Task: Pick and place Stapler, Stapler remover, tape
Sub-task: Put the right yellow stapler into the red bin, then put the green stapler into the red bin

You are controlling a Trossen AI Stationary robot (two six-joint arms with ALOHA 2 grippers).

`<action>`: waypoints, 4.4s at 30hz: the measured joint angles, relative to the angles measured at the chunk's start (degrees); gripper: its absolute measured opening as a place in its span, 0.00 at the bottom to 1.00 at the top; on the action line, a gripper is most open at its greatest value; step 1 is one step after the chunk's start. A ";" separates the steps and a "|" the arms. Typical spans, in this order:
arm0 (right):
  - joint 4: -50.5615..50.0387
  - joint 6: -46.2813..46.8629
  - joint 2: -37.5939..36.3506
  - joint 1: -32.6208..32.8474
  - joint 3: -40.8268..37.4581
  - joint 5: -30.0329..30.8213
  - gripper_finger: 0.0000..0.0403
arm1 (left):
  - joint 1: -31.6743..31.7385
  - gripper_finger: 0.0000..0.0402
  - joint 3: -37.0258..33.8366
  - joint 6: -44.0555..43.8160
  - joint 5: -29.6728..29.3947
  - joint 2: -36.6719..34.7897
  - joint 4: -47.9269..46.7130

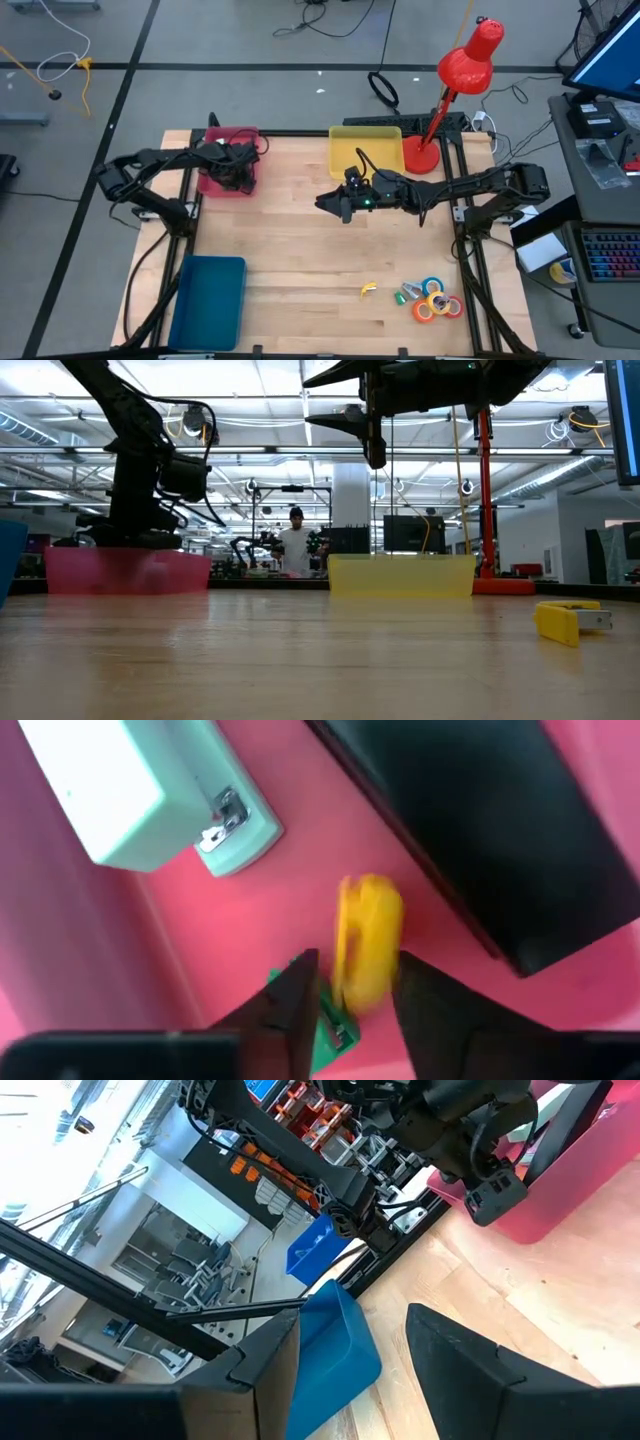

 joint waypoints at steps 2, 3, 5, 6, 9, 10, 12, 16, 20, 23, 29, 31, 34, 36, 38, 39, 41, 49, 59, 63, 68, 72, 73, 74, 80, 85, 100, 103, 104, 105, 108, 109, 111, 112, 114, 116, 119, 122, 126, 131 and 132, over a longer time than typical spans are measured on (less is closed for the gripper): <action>0.01 0.05 0.00 0.00 0.00 0.00 0.45 | 0.00 0.39 0.00 -0.01 -0.02 0.03 0.49; -0.01 0.07 0.00 0.00 0.00 0.00 0.45 | 0.00 0.42 0.00 -0.01 -0.05 0.03 0.52; -0.01 0.07 -0.02 0.00 0.00 0.00 0.45 | 0.00 0.46 0.00 -0.01 -0.07 0.03 0.50; -0.01 0.07 -0.02 0.00 0.00 -0.02 0.44 | 0.00 0.48 0.00 0.01 -0.07 0.01 0.46; 0.01 -0.14 -0.02 0.00 0.00 -1.29 0.44 | 0.04 0.52 0.00 -0.32 1.21 -1.43 -0.22; 0.04 -0.42 -0.02 0.00 0.00 -2.33 0.44 | 0.04 0.52 0.00 -0.58 1.95 -2.20 -0.52; 0.16 -1.55 -0.02 -0.06 0.00 -5.53 0.44 | 0.04 0.53 -0.02 -1.09 3.15 -4.34 -1.40; 0.24 -3.84 -0.02 -0.20 0.00 -16.92 0.44 | -0.28 0.53 -0.02 -2.53 5.04 -10.62 -2.84; -3.86 -2.53 -0.04 0.09 0.00 -31.43 0.43 | -1.72 0.51 -0.02 -3.66 8.41 -18.44 -2.50; -10.98 0.30 -0.04 1.25 0.00 -41.02 0.42 | -3.46 0.50 -0.02 -4.11 10.53 -23.95 -2.14; -29.47 2.09 -0.04 4.87 0.00 -49.51 0.41 | -7.95 0.51 -0.02 -7.14 12.04 -32.23 1.11; -35.56 1.04 -0.04 5.90 0.00 -49.49 0.41 | -9.51 0.50 -0.02 -8.24 12.07 -33.96 3.14; -43.00 -1.24 -0.04 7.23 0.00 -49.48 0.41 | -11.70 0.51 -0.02 -8.94 12.09 -35.65 6.58; -46.87 -2.55 -0.04 8.03 0.00 -49.48 0.41 | -13.21 0.51 -0.02 -9.47 12.51 -36.17 9.15; -49.92 -3.79 -0.04 8.64 0.00 -49.31 0.41 | -14.86 0.50 -0.02 -9.33 14.08 -36.19 11.92; -51.06 -4.41 -0.04 8.82 0.00 -49.20 0.41 | -15.79 0.50 -0.02 -9.30 15.05 -36.13 13.52; -53.08 -5.25 -0.04 9.01 0.00 -48.30 0.41 | -18.09 0.49 -0.02 -9.27 16.96 -35.56 16.74; -54.86 -11.62 -0.04 8.98 0.00 -39.47 0.41 | -30.98 0.47 0.00 -8.83 19.46 -29.65 31.46; -56.12 -17.52 -0.04 8.98 0.00 -33.90 0.41 | -45.16 0.47 0.02 -5.70 19.40 -16.11 50.67; -58.83 -18.28 -0.04 9.54 0.00 -33.96 0.41 | -48.20 0.47 0.02 -8.19 19.36 -11.33 55.28; -66.10 -17.02 -0.04 12.18 0.00 -34.23 0.41 | -50.34 0.47 0.02 -11.93 18.91 -8.39 55.96; -69.45 -8.31 -0.24 15.02 -0.02 -35.66 0.41 | -51.19 0.47 0.02 -12.44 15.04 -7.76 55.71; -69.51 -5.07 -0.28 15.76 -0.02 -36.19 0.41 | -51.31 0.47 0.02 -12.14 13.91 -7.75 55.76; -69.36 -1.65 -0.28 16.55 -0.02 -36.94 0.41 | -51.34 0.47 0.02 -11.82 12.72 -7.77 55.90; -68.69 10.91 -0.28 21.28 -0.02 -38.82 0.41 | -51.14 0.47 0.02 -8.79 6.86 -7.79 55.83; -66.50 16.69 -1.04 23.25 -0.02 -38.56 0.41 | -50.33 0.47 0.02 -6.36 5.84 -7.79 55.78; -59.76 30.48 -1.05 29.37 -0.02 -26.18 0.41 | -50.10 0.47 0.02 -1.13 9.42 -8.06 54.94; -59.87 33.60 -1.05 30.63 -0.02 -23.34 0.41 | -50.10 0.47 0.02 0.00 9.45 -8.05 54.32; -59.92 34.77 -1.05 31.09 -0.02 -22.09 0.41 | -50.10 0.47 0.02 0.10 9.47 -8.05 54.17; -59.92 35.93 -1.05 31.50 -0.02 -20.69 0.41 | -50.10 0.47 0.02 0.31 9.49 -8.06 53.93; -59.96 39.01 -1.05 32.73 -0.02 -17.14 0.41 | -50.10 0.47 0.02 1.58 9.51 -8.06 53.50; -59.93 40.20 -1.05 33.09 -0.02 -16.13 0.41 | -50.10 0.47 0.02 2.06 9.51 -8.06 53.49; -60.05 42.23 -1.05 33.67 -0.02 -14.96 0.41 | -50.10 0.47 0.02 3.16 9.50 -8.03 53.43; -60.13 43.05 -1.05 33.90 -0.02 -14.49 0.41 | -50.10 0.47 0.02 3.63 9.50 -8.05 53.42; -60.60 44.73 -1.03 34.32 -0.02 -14.43 0.41 | -50.10 0.47 0.02 4.50 9.49 -8.05 53.34; -61.15 46.49 -1.03 34.64 -0.02 -14.40 0.41 | -49.87 0.47 0.02 5.23 9.52 -8.05 53.11; -62.00 48.01 -1.03 35.01 -0.06 -13.95 0.41 | -49.12 0.47 0.02 5.53 10.03 -8.05 53.15; -61.23 49.67 -1.03 35.23 -0.81 -12.48 0.41 | -48.32 0.47 0.02 5.76 10.85 -8.06 53.15; -59.30 51.63 -1.00 35.23 -2.34 -11.94 0.41 | -47.23 0.47 0.02 6.00 12.43 -8.04 53.16; -57.13 52.92 -0.98 35.23 -3.50 -11.76 0.41 | -46.29 0.47 0.02 6.35 13.90 -8.05 53.18; -57.11 52.95 -0.98 35.23 -3.66 -11.78 0.41 | -46.24 0.47 0.02 6.79 13.91 -8.03 53.18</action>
